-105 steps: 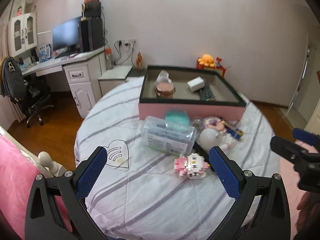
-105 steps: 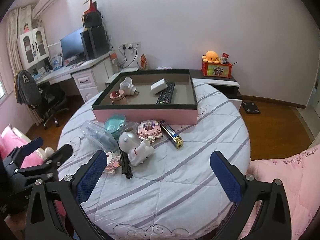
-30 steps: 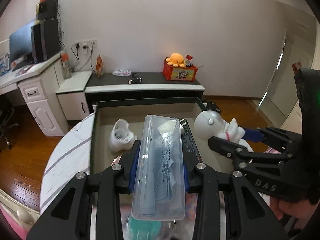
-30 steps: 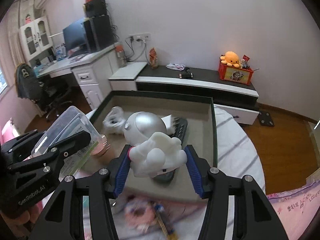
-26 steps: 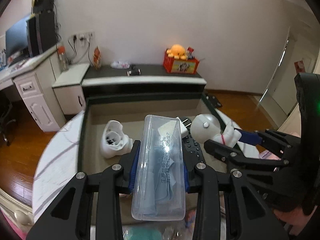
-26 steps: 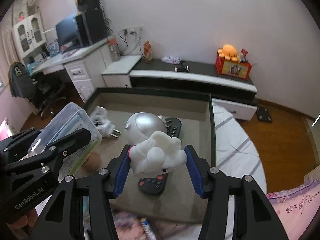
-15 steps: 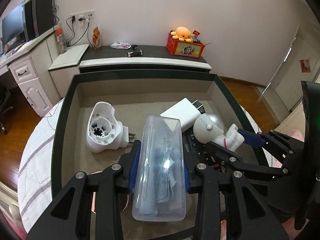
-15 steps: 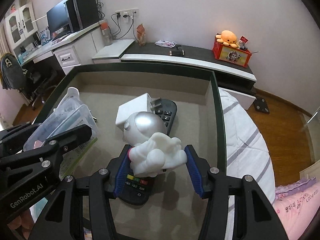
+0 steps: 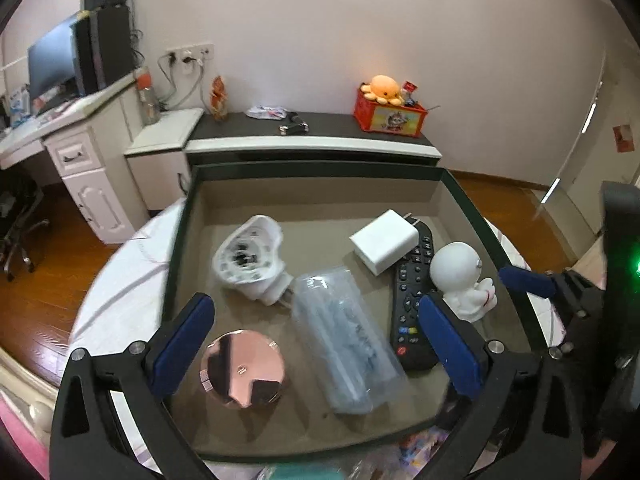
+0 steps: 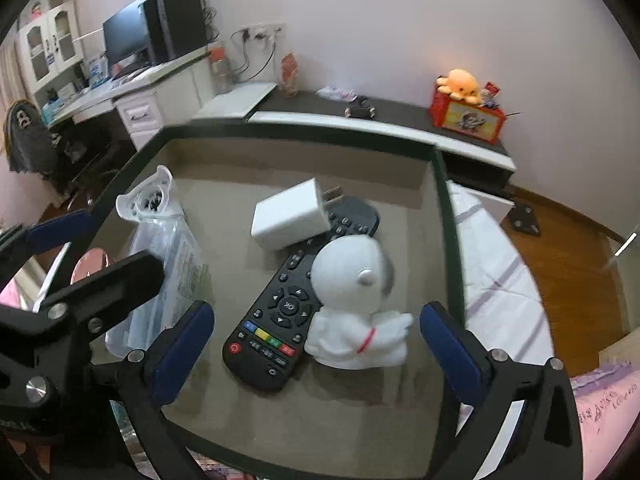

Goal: Organize rigid objects
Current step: 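Place the clear case and astronaut figure into the pink box, opening both tools, then withdraw both tools from the box back over the table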

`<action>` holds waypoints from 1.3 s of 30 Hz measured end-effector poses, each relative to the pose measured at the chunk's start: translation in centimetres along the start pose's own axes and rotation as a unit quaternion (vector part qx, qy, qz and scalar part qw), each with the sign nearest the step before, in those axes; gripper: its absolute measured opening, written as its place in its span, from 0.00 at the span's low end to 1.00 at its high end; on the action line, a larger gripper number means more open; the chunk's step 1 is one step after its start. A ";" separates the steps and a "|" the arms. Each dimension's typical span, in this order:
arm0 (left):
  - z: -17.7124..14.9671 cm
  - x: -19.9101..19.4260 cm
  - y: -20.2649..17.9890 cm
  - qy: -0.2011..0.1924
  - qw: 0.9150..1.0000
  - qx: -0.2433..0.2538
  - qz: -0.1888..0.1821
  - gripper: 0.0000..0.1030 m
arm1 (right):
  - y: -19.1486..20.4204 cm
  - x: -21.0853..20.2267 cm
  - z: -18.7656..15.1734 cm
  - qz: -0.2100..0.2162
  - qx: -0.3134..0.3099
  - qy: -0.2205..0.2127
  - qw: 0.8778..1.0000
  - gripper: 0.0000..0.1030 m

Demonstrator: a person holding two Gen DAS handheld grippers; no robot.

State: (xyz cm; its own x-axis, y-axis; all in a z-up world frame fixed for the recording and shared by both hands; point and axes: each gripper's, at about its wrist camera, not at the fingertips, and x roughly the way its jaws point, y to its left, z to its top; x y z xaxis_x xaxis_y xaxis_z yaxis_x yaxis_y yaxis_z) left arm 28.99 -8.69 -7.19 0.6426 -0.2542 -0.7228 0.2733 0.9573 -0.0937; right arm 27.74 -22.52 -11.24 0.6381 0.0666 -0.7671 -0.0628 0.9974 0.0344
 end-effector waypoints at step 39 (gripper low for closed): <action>-14.1 -22.4 -1.4 -0.105 0.993 -0.021 0.041 1.00 | 3.9 -20.3 -16.0 -0.026 0.051 -0.100 0.993 1.00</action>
State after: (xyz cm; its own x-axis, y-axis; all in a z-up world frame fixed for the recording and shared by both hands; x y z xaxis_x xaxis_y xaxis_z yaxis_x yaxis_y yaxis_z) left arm 4.13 -2.42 -0.48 0.7978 -0.1931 -0.5711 0.1859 0.9800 -0.0717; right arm 2.25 -20.43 -5.85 0.7791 0.0081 -0.6269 0.0461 0.9965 0.0702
